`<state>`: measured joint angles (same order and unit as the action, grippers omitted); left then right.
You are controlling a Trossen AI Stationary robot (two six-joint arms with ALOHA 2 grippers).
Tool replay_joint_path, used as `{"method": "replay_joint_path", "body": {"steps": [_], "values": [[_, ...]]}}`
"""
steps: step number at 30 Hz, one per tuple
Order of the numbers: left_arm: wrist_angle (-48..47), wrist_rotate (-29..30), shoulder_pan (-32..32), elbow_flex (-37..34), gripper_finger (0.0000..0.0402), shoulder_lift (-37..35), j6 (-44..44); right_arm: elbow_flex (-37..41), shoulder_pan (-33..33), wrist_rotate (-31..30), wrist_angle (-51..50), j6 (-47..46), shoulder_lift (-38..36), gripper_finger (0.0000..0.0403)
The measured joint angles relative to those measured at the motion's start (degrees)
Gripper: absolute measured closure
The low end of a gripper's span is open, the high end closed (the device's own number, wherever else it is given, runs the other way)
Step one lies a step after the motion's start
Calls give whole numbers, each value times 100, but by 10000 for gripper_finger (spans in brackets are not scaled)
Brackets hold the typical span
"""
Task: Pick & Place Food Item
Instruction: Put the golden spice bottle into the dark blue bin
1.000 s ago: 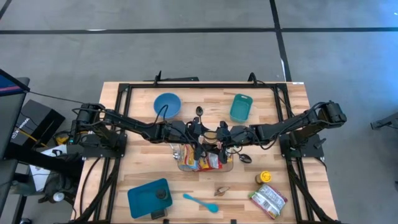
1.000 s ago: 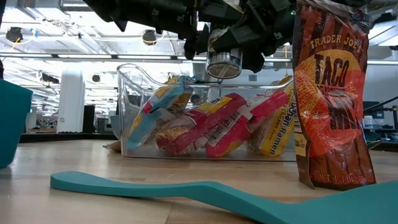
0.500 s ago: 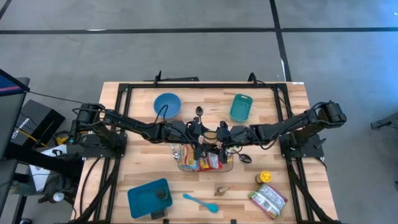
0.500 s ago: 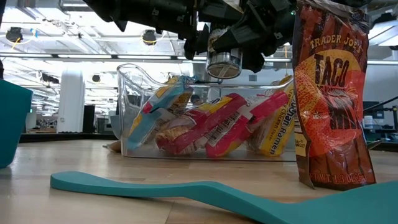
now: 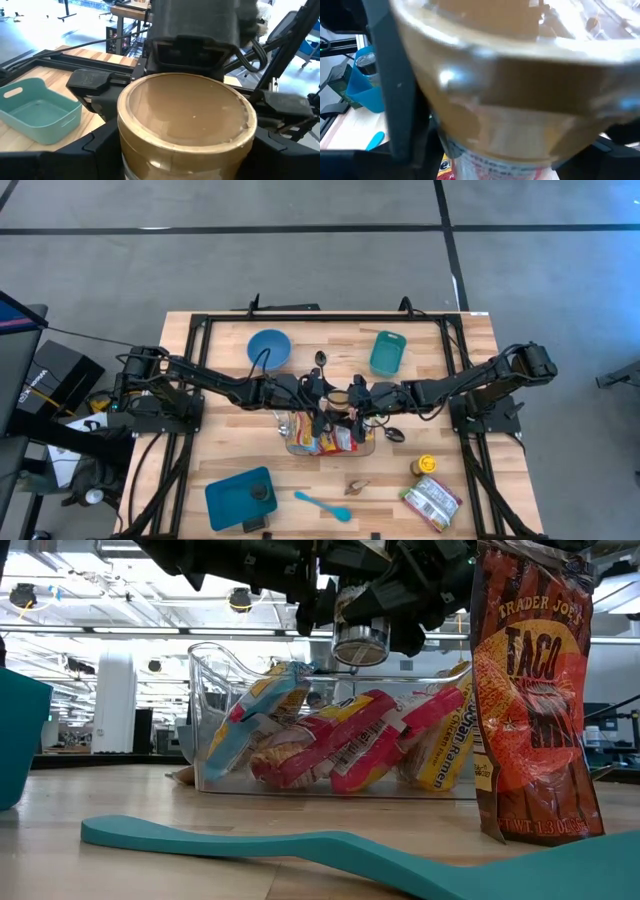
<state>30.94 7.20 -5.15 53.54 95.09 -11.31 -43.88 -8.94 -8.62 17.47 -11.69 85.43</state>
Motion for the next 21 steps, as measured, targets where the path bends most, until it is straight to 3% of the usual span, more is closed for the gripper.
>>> {"method": "replay_joint_path", "body": {"steps": [21], "values": [[-155,29,11,-7,127,-1,51,2,245,208,-194,-34,0,55]]}}
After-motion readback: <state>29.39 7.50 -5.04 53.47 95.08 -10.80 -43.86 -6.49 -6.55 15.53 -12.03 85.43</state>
